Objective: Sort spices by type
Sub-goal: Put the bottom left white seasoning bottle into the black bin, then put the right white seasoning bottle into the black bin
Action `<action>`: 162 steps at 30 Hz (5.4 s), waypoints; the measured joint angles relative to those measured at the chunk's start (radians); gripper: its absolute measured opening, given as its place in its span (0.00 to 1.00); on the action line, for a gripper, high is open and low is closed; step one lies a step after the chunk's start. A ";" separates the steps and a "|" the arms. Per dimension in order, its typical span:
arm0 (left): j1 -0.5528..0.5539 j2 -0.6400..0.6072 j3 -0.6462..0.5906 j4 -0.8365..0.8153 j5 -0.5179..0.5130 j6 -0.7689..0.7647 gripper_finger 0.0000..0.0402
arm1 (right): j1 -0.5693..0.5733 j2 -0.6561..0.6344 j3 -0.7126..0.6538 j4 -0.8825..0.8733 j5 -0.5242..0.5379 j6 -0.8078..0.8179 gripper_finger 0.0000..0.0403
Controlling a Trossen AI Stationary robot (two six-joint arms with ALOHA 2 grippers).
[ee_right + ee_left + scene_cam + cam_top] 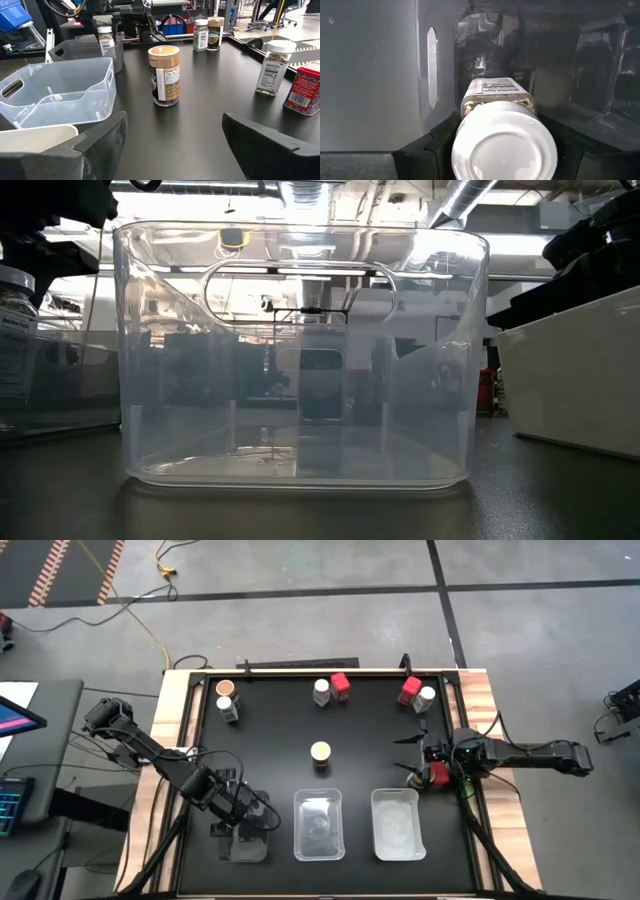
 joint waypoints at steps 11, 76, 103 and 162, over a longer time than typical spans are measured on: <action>0.000 0.000 0.000 0.000 0.007 -0.007 0.65 | 0.000 0.000 0.000 0.000 0.000 0.000 0.90; 0.002 0.000 0.239 -0.174 -0.164 0.037 0.65 | 0.000 0.000 0.000 0.000 0.000 0.000 0.90; 0.003 -0.305 0.325 -0.245 -0.567 0.018 0.65 | 0.000 0.000 0.000 0.000 0.000 0.000 0.90; 0.164 -0.251 0.183 -0.070 -0.700 -0.147 0.65 | -0.083 0.065 0.260 0.033 0.209 0.037 0.88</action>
